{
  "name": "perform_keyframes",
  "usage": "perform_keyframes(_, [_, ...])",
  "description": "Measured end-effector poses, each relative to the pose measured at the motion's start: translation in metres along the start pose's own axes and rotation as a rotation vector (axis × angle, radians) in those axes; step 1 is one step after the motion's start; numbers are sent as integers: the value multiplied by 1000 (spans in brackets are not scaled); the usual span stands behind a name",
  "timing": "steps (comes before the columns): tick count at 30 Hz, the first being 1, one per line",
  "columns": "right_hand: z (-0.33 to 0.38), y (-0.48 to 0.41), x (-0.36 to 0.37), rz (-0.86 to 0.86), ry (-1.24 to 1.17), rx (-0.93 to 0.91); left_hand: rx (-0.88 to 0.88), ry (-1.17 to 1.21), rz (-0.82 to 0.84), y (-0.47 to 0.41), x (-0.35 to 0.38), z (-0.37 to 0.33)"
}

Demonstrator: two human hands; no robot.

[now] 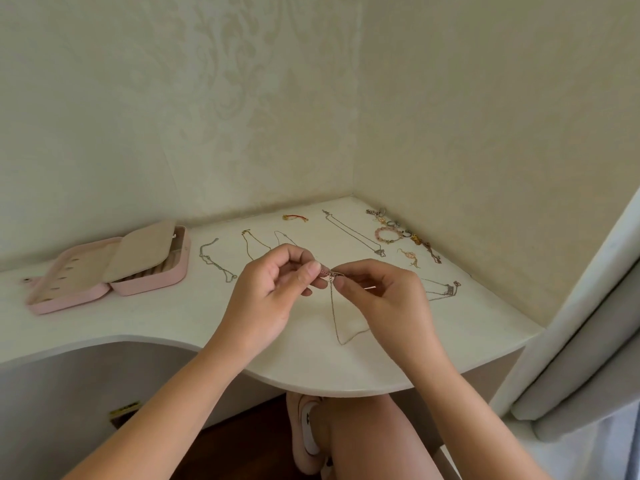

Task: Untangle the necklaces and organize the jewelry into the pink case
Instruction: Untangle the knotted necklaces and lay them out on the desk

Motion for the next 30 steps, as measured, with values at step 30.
perform_keyframes(30, [57, -4, -12, 112, -187, -123, 150, 51, -66, 7, -6, -50])
Point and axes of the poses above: each hand's wrist, its own y-axis away from the middle knuckle, its own x-axis out of the palm, z = x × y, the point moved 7 cm from there along -y, towards the middle knuckle, and after that the axes turned 1 degree about -x, right-handed, at the moved point
